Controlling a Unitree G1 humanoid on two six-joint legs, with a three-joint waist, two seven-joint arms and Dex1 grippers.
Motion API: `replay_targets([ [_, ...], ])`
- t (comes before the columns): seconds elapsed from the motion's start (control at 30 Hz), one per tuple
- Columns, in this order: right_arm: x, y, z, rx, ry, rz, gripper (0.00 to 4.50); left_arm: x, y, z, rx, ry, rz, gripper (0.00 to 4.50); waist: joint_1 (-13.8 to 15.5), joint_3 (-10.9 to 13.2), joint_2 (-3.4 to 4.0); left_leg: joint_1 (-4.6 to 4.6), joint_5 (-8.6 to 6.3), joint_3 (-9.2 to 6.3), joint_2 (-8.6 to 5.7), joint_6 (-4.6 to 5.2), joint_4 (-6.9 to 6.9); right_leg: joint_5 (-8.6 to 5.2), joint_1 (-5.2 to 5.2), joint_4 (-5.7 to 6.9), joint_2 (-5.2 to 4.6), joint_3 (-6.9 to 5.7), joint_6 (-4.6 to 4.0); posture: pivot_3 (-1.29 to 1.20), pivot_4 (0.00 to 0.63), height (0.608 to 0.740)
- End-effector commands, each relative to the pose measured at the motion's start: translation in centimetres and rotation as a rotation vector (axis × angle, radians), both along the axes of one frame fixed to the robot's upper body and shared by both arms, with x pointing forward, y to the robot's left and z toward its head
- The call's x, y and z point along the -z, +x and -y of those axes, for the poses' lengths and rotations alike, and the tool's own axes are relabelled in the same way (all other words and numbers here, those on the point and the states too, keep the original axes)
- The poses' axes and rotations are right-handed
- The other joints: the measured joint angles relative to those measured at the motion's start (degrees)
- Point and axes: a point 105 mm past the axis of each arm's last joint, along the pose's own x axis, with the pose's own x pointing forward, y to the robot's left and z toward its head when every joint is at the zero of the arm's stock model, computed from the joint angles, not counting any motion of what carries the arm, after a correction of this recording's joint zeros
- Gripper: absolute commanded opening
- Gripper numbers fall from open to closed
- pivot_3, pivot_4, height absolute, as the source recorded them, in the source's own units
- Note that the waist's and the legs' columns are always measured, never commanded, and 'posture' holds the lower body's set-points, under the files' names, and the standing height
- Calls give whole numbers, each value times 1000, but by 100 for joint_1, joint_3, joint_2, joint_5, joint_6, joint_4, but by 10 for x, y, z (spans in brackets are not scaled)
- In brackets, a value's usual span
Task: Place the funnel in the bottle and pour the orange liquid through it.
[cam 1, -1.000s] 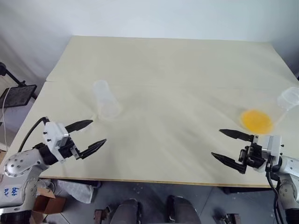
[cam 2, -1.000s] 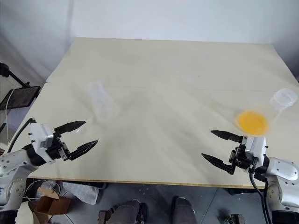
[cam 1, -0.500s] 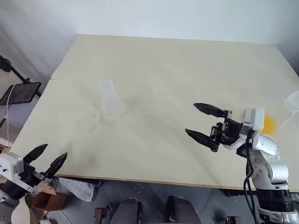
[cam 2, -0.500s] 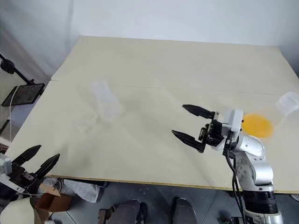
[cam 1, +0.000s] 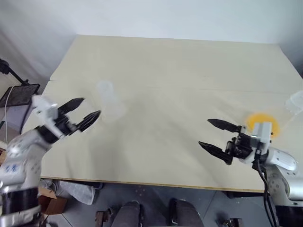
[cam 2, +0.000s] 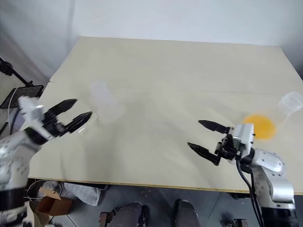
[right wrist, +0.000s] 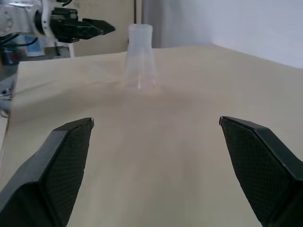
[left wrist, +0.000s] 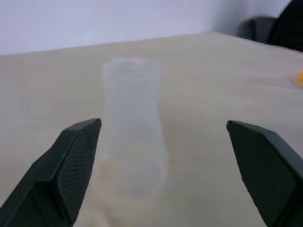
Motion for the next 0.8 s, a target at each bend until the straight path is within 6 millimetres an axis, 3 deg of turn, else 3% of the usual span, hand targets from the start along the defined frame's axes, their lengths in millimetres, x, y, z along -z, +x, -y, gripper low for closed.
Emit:
replay_targets([
  [0.03, -9, -8, 3, 23, -12, 54, 4463, -5, 21, 4, -16, 1, 8, 4500, -16, 1, -1, 0, 0, 3, 0, 0, 0, 0, 0, 0, 9, -9, 1, 0, 150, 740],
  [0.3, -11, -14, -2, 32, -4, 58, 4463, -5, 44, 24, 27, -9, -3, 4500, 28, 3, -5, 1, 6, 7, 4, -2, 7, 1, 0, 3, 10, -11, 2, 0, 150, 740],
  [0.63, -10, -14, -5, 47, 6, 64, 4463, -4, 60, 29, -3, -46, -10, 4500, 38, 5, -9, -3, 8, 2, -1, 1, 13, 3, 2, 2, 7, -12, 6, 0, 150, 740],
  [0.8, -9, -13, -8, 55, 16, 67, 4500, -1, 64, 31, -2, -35, -16, 3320, 36, 5, -9, -3, 9, 3, -1, 2, 14, 3, 2, 3, 8, -14, 6, 0, 150, 740],
])
